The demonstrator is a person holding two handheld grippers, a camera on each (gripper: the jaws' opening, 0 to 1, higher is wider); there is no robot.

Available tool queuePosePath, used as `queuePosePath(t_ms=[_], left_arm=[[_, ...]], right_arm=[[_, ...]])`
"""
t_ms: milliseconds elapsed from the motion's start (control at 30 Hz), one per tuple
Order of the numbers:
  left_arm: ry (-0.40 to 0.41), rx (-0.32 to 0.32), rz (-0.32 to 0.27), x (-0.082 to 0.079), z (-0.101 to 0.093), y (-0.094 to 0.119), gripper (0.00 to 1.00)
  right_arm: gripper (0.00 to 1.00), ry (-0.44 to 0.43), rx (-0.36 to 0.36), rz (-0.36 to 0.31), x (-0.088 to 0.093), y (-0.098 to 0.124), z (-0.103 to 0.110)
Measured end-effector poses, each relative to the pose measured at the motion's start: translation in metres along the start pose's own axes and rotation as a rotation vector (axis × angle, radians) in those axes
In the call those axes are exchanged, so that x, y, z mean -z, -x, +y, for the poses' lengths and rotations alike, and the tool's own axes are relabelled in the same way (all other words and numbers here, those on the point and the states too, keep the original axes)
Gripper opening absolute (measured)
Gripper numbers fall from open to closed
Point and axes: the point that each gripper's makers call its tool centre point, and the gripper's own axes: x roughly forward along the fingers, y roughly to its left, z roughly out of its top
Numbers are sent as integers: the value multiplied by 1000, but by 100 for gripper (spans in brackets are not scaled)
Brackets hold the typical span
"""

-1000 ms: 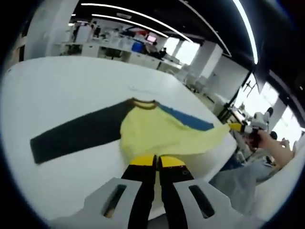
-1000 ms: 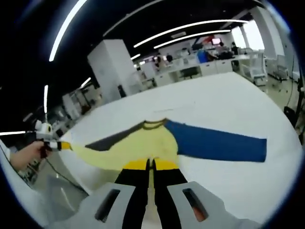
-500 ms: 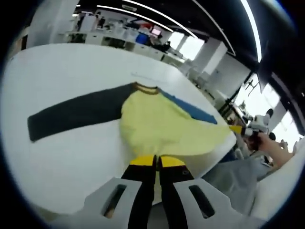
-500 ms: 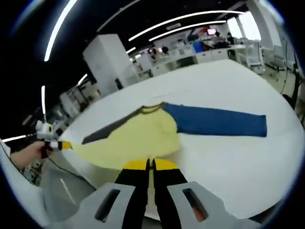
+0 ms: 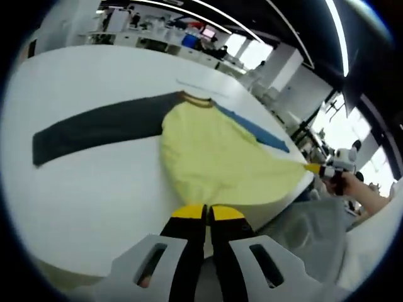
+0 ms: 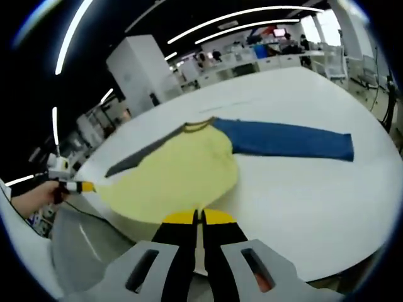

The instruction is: Fold the garment on the visible template until the final outline fits inside the template.

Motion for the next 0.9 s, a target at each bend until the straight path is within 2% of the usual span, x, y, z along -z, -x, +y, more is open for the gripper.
queuePosePath(t_ms=[400, 900], left_arm=[[-7, -2, 52, 16, 13, -1, 0], [-77, 22, 123, 35, 17, -5, 0]], right_arm=[[3, -3, -1, 65, 28, -8, 1], [3, 48, 6, 133, 45, -13, 1]])
